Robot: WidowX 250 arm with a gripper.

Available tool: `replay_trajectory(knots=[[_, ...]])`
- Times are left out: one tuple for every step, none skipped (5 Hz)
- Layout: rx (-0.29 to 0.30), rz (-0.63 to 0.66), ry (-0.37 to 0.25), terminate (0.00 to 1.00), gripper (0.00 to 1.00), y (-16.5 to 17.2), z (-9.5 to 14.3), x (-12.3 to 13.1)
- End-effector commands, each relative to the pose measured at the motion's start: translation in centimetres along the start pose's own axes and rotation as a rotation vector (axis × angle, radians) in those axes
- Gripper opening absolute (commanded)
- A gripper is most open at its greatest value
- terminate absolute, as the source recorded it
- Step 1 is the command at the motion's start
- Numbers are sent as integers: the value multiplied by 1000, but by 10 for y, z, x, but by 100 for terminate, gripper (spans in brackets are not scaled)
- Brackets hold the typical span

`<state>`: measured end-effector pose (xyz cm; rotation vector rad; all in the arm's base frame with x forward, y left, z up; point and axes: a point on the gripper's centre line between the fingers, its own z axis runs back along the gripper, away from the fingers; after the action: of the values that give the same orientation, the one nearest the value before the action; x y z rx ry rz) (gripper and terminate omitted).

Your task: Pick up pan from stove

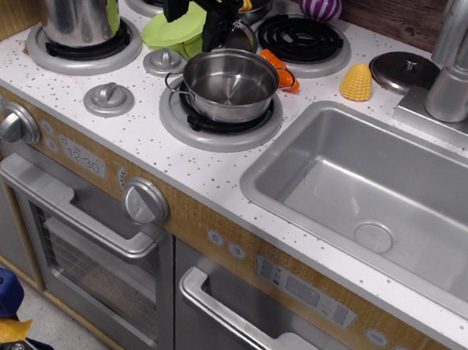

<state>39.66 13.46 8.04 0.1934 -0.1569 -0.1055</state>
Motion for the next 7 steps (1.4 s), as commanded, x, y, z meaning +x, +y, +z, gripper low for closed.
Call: replay_trajectory(knots=[[0, 0, 0, 0, 100, 0, 0, 0], [-33, 5, -5, 0, 100, 2, -7, 0], [-66, 12, -9, 0, 100, 6, -14, -2], [-82, 16, -20, 0, 100, 6, -20, -3], [-129, 29, -27, 0, 0, 10, -27, -3], [-149, 32, -47, 0, 0, 11, -34, -3], [-178, 40, -55, 0, 0, 12, -40, -2]])
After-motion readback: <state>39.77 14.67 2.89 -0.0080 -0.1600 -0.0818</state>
